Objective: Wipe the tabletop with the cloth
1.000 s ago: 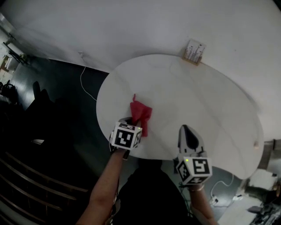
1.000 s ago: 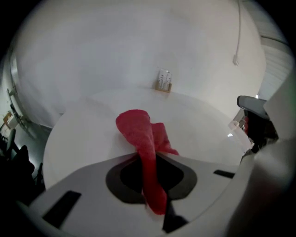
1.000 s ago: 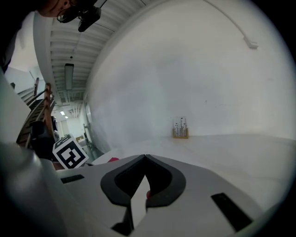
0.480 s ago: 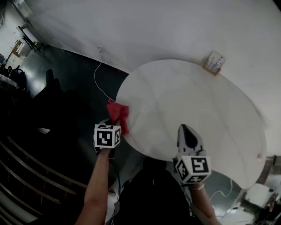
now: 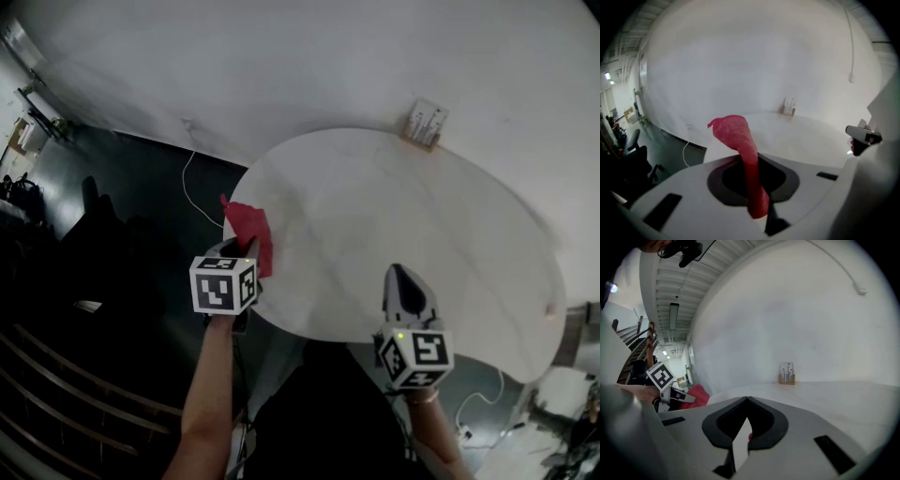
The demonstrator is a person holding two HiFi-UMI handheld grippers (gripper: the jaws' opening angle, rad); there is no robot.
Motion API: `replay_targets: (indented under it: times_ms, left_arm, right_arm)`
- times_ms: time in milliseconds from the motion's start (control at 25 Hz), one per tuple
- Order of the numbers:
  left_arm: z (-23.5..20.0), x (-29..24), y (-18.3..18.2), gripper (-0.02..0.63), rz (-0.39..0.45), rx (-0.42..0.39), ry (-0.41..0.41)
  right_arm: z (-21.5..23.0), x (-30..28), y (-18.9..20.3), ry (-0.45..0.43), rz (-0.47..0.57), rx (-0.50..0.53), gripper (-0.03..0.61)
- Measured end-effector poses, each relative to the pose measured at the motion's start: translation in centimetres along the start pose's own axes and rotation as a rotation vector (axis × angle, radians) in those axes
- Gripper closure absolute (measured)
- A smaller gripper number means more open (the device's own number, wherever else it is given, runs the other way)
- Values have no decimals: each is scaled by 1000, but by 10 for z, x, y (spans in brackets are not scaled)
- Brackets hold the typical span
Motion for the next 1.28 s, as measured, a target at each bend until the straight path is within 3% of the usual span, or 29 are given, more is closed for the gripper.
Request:
replay_targets:
  times_ms: [160,360,520,640,880,1040,1280]
  left_arm:
    - [84,-29,-35,569,20,-99,162]
    - [188,-62,-54,569,0,-223,352]
    - [247,-85,-53,569,-41,-292,447]
    - [271,-103,-41,569,-99,-322,473]
    - [250,-130,-23,569,-190,-359,388]
    - [203,-127,-13,569,-196,-263,337]
    - [116,-112,-6,569,-152,-132,189]
  right_arm:
    - [27,8,-5,67,14,-18,575]
    - [62,24,-5,154,19,-45,575]
    - [88,33,-2,221,17,-77,575]
    - [101,35,1,242,8,-83,575]
    - [111,24,5,240,-17,-105,575]
    - [101,4,1,171,-20,-78,575]
    - [68,-28,-4,48,-37,-42,575]
Point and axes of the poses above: the fingertips, and each gripper's own axes: x backward along the fingers, z to its right, y out of its underside, the point moved 5 cm from there along x, backward along the fingers, and after that the axes turned 3 degrees about -y, right-handed, at the moved point
